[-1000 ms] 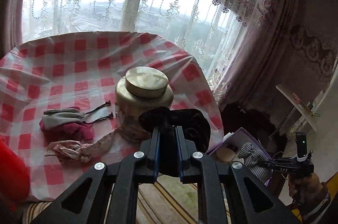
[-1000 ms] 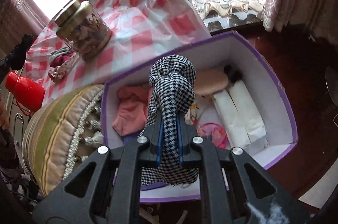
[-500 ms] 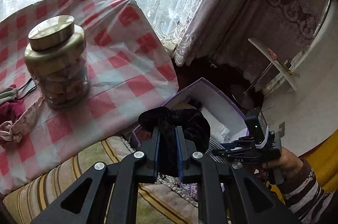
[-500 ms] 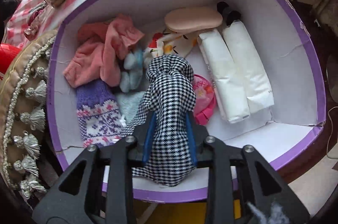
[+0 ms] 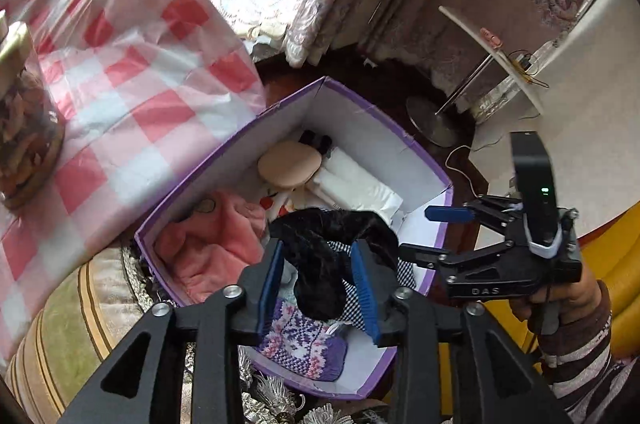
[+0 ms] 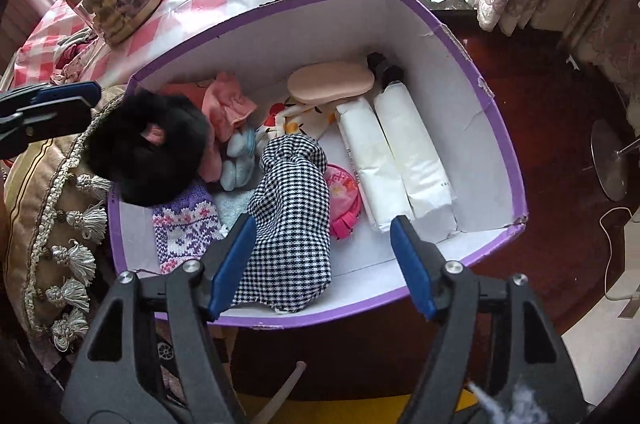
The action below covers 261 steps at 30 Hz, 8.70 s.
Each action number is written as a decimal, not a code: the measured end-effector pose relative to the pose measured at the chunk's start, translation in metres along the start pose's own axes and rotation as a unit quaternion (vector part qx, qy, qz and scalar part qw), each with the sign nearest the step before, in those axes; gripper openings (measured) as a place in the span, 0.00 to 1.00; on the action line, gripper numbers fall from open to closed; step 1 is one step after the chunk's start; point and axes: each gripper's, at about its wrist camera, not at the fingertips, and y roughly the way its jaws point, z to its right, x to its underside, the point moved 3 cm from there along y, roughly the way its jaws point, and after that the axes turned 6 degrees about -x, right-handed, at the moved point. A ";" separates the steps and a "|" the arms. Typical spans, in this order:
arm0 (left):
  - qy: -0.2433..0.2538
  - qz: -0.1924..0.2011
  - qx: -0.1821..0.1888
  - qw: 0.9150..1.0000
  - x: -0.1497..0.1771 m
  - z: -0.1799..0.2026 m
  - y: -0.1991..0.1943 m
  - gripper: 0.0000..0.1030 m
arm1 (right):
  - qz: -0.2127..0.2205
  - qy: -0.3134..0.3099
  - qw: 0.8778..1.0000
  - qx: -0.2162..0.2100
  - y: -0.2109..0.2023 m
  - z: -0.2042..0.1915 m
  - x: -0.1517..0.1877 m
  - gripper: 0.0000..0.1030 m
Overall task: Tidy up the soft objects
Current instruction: 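Carry the scrunchie and houndstooth bag into the box and open both grippers, then move both grippers back over the remaining items on the table, then grasp the floral cloth with the left gripper while the right grasps the grey drawstring pouch, then carry the grey pouch and floral cloth into the box and release both, then move back to the table and grasp a magenta glove with the left gripper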
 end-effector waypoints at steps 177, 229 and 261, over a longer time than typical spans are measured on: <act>-0.389 0.268 -0.100 0.875 0.118 -0.311 -0.177 0.20 | -0.064 0.267 0.962 0.013 0.099 -0.063 0.017 0.64; -0.261 0.149 -0.021 0.954 0.053 -0.181 -0.092 0.47 | -0.129 -0.056 0.990 0.018 0.137 -0.123 -0.046 0.93; -0.415 0.194 -0.083 0.885 0.128 -0.319 -0.152 0.47 | 0.018 -0.125 0.990 -0.058 0.028 -0.215 -0.108 0.93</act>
